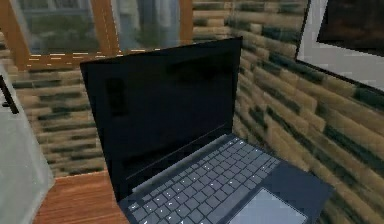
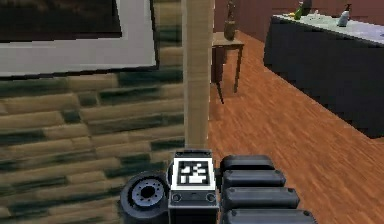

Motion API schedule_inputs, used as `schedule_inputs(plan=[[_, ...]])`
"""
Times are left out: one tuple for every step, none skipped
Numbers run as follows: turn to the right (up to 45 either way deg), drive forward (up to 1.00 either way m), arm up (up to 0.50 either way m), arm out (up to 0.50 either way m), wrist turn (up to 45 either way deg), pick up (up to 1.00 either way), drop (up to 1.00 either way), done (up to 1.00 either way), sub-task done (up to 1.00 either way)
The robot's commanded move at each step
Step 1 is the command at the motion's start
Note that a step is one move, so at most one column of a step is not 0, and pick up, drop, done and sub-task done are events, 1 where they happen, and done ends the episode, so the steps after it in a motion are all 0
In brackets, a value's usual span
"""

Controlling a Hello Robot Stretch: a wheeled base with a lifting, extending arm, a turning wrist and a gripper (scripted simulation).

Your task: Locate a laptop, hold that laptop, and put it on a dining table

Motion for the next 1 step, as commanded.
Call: schedule_inputs(plan=[[12.0, 0.00, 0.00, 0.00, 0.0, 0.00, 0.00, 0.00, 0.00]])
